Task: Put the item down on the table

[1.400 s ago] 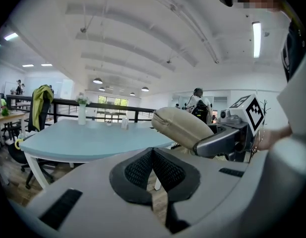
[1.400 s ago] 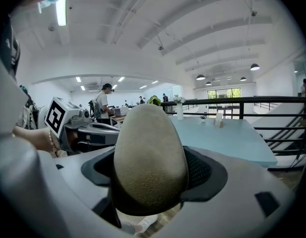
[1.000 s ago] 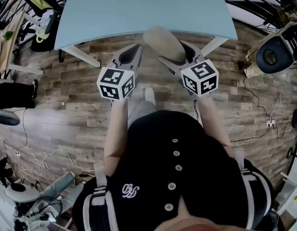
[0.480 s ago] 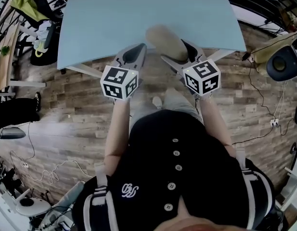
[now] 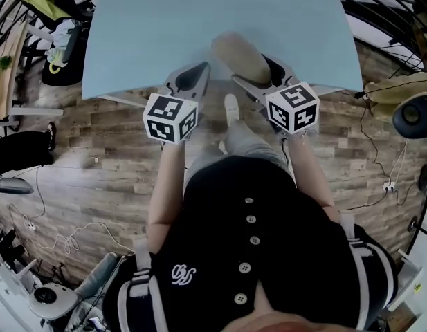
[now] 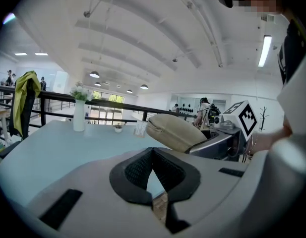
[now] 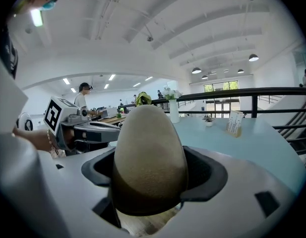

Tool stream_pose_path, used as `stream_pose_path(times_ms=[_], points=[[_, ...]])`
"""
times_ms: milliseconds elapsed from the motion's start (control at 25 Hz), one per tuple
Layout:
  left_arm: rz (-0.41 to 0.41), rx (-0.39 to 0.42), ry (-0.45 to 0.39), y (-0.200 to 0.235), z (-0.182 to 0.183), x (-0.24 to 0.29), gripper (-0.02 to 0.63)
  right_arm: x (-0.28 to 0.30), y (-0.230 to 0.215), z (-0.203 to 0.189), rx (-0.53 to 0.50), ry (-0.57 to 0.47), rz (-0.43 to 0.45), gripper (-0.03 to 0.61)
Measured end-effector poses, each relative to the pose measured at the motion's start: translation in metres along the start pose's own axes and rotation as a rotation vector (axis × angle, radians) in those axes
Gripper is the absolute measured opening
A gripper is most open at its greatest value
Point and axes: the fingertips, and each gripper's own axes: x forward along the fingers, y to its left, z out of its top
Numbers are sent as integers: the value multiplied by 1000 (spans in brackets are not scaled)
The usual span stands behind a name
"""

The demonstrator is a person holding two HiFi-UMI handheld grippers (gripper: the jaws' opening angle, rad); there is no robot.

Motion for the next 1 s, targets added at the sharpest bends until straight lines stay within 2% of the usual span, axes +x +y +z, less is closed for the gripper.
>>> stream_pose_path(times_ms=[280,760,1000], points=[[37,-30,-6,51,14,29,2,56,-29,28,-23,7,40,393],[103,-26,-15,117,61,107,2,131,-102,86,-62,-31,128,393],[137,-41,-22,139,68,134,2,152,-128,97,-48,-43,166,393]])
